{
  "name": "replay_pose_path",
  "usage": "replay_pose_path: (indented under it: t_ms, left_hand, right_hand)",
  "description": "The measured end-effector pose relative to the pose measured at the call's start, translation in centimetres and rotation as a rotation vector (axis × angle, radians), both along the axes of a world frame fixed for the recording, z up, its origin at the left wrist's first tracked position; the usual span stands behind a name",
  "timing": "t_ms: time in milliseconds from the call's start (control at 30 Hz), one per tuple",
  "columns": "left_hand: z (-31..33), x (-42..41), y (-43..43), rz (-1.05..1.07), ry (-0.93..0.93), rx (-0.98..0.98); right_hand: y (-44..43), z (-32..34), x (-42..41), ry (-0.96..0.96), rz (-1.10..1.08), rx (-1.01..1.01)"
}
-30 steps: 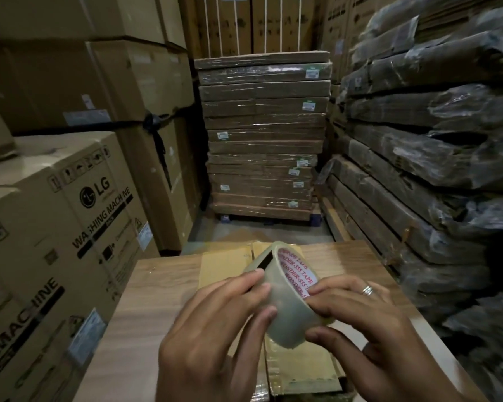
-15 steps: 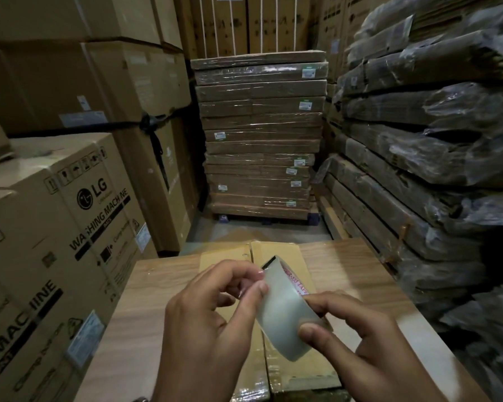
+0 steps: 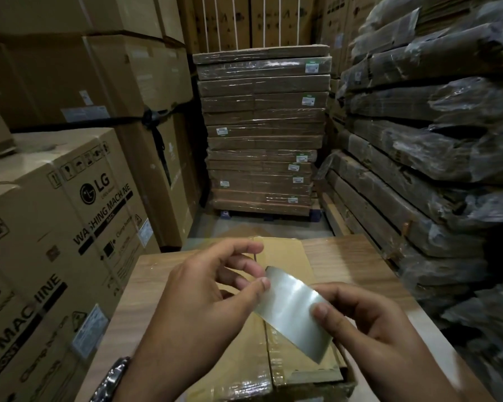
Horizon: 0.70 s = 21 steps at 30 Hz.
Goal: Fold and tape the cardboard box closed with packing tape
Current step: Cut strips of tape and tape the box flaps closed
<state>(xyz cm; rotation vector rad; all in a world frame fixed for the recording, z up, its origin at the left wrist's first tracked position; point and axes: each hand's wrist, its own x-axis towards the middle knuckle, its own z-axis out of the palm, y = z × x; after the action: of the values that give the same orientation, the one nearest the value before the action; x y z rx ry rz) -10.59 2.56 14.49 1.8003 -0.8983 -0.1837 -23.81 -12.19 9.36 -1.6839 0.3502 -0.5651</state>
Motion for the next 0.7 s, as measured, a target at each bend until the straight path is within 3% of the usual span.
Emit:
replay_pose_path:
  t_ms: [367,467,700]
  left_hand:
    - [0.9,0.5,0.5,-0.187,0.087,0.105]
    - [1.5,0.4,0.7,-0.260,0.037,0.141]
    - [3.2,0.2,0.7,-0.431,0.001,0.187]
  right_hand:
    - [-0.7,0.7,0.0,-0.065,0.076,0.097]
    - [-0.9,1.0,0.1,-0.084,0.114,0.139]
    - [-1.8,1.5,0.3,-0.032,0.306,0.399]
